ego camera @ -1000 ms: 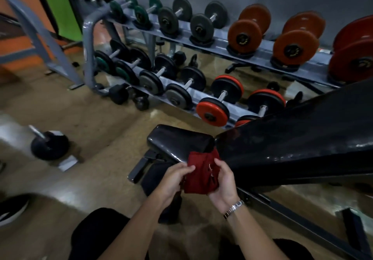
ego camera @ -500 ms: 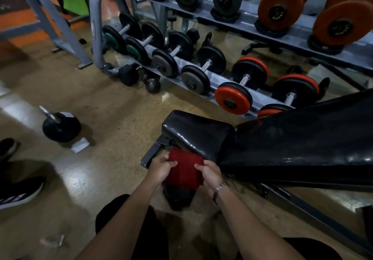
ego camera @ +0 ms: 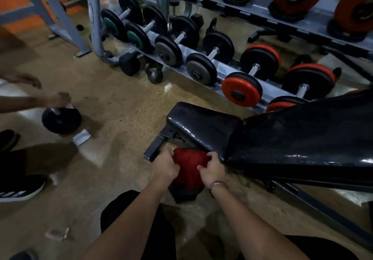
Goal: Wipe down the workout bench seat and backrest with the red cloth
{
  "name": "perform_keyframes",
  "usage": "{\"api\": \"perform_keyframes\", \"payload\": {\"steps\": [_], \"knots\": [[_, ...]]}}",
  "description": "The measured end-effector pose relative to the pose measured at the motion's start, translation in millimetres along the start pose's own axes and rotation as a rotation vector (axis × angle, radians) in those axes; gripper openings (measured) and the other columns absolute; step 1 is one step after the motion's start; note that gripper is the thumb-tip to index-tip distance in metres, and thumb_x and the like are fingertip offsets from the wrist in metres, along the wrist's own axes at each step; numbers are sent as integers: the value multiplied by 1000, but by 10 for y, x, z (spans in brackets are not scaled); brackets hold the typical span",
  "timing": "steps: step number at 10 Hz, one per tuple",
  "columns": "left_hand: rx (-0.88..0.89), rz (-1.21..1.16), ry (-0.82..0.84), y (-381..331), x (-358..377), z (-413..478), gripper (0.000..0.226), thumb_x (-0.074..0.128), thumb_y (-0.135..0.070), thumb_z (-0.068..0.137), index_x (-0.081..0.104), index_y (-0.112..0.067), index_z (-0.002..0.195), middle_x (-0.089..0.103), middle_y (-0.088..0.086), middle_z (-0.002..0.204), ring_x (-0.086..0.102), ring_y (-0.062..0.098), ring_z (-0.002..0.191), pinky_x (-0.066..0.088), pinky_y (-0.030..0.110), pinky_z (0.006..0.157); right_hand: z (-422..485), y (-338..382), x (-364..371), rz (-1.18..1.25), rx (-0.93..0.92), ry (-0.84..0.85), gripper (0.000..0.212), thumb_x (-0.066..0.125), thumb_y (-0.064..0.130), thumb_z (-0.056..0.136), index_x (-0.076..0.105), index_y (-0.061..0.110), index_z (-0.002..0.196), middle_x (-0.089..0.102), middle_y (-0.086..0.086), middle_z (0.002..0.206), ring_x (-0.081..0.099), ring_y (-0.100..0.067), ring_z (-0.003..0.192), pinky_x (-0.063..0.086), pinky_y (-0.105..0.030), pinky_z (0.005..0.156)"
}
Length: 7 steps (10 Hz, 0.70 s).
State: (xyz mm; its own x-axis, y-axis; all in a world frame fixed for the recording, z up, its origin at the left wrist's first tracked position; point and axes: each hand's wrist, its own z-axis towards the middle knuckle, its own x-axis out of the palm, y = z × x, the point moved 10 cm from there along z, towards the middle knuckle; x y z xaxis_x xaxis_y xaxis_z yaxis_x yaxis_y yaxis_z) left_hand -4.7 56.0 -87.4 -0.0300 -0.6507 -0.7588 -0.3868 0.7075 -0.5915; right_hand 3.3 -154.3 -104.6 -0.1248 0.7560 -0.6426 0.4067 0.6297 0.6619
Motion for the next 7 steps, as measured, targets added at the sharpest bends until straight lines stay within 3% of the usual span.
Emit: {"api": "perform_keyframes", "payload": {"steps": [1,2,3,4,5,7], "knots": [[281,188,-61,-319,-28,-103,42,63,-6,78,56,-22,117,59,3,119,55,25,112,53,41,91,-204,330,-15,-356,-366,-52,54,61,22,89,45,28,139,47,0,138,46,-24,125,44,-41,103],[475,191,134,-369,175,-143,64,58,-20,79,53,-27,143,48,4,151,43,25,141,39,40,115,-343,384,192,-518,-600,67,53,46,28,95,41,29,147,33,4,157,30,-21,144,30,-45,116],[443,277,309,-134,312,-160,77,60,-18,87,32,-27,157,22,1,167,14,20,156,21,35,126,-365,171,316,-664,-584,202,59,31,44,101,18,30,157,9,6,166,9,-18,152,10,-49,121],[442,420,352,-5,333,-178,80,58,-24,96,13,-34,161,5,-8,170,1,17,158,11,36,125,-370,86,338,-751,-573,244,60,23,50,103,5,33,158,-2,9,166,2,-18,153,6,-55,121],[429,508,369,-77,327,-194,80,55,-28,97,8,-34,161,2,-7,170,-2,17,157,6,40,125,-349,123,321,-777,-557,254,61,26,50,102,6,34,158,0,9,167,6,-21,153,6,-56,120],[482,510,304,-425,233,-18,71,57,-40,91,31,-31,156,28,-3,166,21,18,154,20,43,124,-240,321,26,-680,-521,260,66,32,54,100,11,29,158,4,4,167,5,-20,153,8,-50,121]]}}
